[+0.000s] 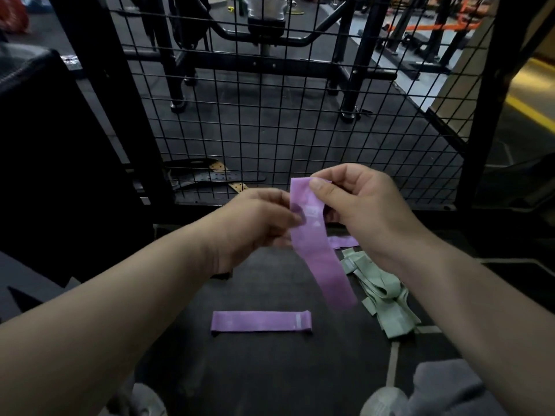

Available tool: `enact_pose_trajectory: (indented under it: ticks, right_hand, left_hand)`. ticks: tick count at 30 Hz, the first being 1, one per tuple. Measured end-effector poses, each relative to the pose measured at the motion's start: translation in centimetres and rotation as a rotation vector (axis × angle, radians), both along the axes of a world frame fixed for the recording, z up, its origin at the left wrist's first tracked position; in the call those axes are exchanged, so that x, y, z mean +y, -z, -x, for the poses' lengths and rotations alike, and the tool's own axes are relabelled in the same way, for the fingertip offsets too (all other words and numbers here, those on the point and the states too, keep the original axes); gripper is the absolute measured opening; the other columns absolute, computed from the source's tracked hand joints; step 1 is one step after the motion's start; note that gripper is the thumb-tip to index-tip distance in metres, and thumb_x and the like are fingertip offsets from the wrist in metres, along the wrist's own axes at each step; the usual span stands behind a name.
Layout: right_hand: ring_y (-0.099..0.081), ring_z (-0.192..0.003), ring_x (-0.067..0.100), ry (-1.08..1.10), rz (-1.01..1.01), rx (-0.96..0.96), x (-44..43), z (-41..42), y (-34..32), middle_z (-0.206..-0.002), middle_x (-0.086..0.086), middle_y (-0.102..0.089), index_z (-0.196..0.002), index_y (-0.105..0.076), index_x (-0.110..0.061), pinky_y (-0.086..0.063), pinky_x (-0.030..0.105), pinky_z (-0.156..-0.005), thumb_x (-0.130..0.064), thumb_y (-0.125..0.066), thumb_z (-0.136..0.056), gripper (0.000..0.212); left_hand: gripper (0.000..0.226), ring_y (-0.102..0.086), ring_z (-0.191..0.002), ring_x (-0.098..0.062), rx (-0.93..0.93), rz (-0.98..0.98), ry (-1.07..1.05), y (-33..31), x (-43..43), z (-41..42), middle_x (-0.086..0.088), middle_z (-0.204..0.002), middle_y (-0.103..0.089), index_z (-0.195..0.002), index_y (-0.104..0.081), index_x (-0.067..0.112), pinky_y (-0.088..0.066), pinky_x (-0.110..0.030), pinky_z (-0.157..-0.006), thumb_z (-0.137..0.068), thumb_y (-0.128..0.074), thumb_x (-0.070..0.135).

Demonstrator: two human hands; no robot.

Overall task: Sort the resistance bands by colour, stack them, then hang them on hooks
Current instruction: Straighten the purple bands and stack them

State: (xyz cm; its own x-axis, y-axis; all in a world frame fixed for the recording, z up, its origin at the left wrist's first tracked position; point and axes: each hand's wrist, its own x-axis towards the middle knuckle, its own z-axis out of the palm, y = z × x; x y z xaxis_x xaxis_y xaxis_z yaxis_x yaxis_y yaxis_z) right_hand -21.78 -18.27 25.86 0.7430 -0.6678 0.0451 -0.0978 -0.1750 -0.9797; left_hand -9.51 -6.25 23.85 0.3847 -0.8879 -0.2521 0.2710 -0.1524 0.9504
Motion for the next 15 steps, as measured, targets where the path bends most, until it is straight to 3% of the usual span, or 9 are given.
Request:
enact_pose_trajectory:
  ticks: [2,4,7,9,13,15]
  right_hand:
    - [-0.067,-0.074,0.028,-0.002,-0.022,0.035,-0.4,0.1,-0.2,-0.087,0.015,-0.072,-0.092,-0.071,-0.013,-0.058,0.054,-0.078,-0.022,-0.069,-0.091,0.01]
    - [-0.067,-0.072,0.032,-0.06,-0.024,0.11,-0.7,0.3,-0.2,-0.085,0.013,-0.073,-0.09,-0.073,-0.015,-0.059,0.05,-0.074,-0.032,-0.071,-0.089,0.016]
    - [-0.064,-0.065,0.018,-0.083,0.002,0.149,-0.8,0.4,0.0,-0.076,0.005,-0.072,-0.088,-0.073,-0.015,-0.054,0.036,-0.065,-0.031,-0.07,-0.091,0.016]
    - [-0.059,-0.063,0.016,-0.035,0.039,0.139,-0.9,0.4,0.1,-0.075,0.004,-0.07,-0.087,-0.072,-0.017,-0.052,0.036,-0.063,-0.031,-0.069,-0.092,0.015]
    - [-0.054,-0.057,0.007,0.081,0.03,0.069,-1.3,0.4,-0.5,-0.07,-0.003,-0.064,-0.09,-0.07,-0.015,-0.049,0.03,-0.059,-0.029,-0.067,-0.093,0.015]
    - [-0.056,-0.055,0.006,0.143,-0.017,0.034,-1.5,0.3,-0.8,-0.07,-0.004,-0.066,-0.089,-0.069,-0.014,-0.049,0.03,-0.06,-0.028,-0.066,-0.094,0.014]
  left_hand:
    - [0.033,-0.065,-0.088,-0.027,-0.081,-0.022,-0.008,0.5,0.0,0.3,-0.028,-0.108,-0.068,-0.114,-0.06,-0.014,-0.053,-0.04,-0.086,-0.084,-0.069,-0.004]
    - [0.029,-0.064,-0.083,-0.022,-0.121,-0.019,-0.007,0.8,0.0,0.4,-0.024,-0.1,-0.07,-0.112,-0.061,-0.014,-0.054,-0.032,-0.078,-0.086,-0.068,-0.002]
    - [0.022,-0.062,-0.071,-0.014,-0.132,-0.007,0.014,0.8,0.0,0.4,-0.012,-0.085,-0.068,-0.104,-0.064,-0.009,-0.05,-0.02,-0.061,-0.086,-0.07,0.001]
    - [0.015,-0.061,-0.063,-0.011,-0.116,-0.027,0.023,0.7,0.1,0.4,-0.006,-0.076,-0.067,-0.099,-0.066,-0.003,-0.048,-0.019,-0.055,-0.086,-0.07,0.004]
    - [0.004,-0.06,-0.064,-0.015,-0.125,-0.066,0.063,0.8,0.2,0.2,-0.006,-0.076,-0.068,-0.084,-0.069,0.007,-0.045,-0.024,-0.059,-0.083,-0.073,0.009]
    - [0.006,-0.059,-0.055,-0.01,-0.091,-0.057,0.081,0.9,0.2,0.3,-0.003,-0.068,-0.067,-0.08,-0.066,0.007,-0.044,-0.019,-0.051,-0.084,-0.071,0.005]
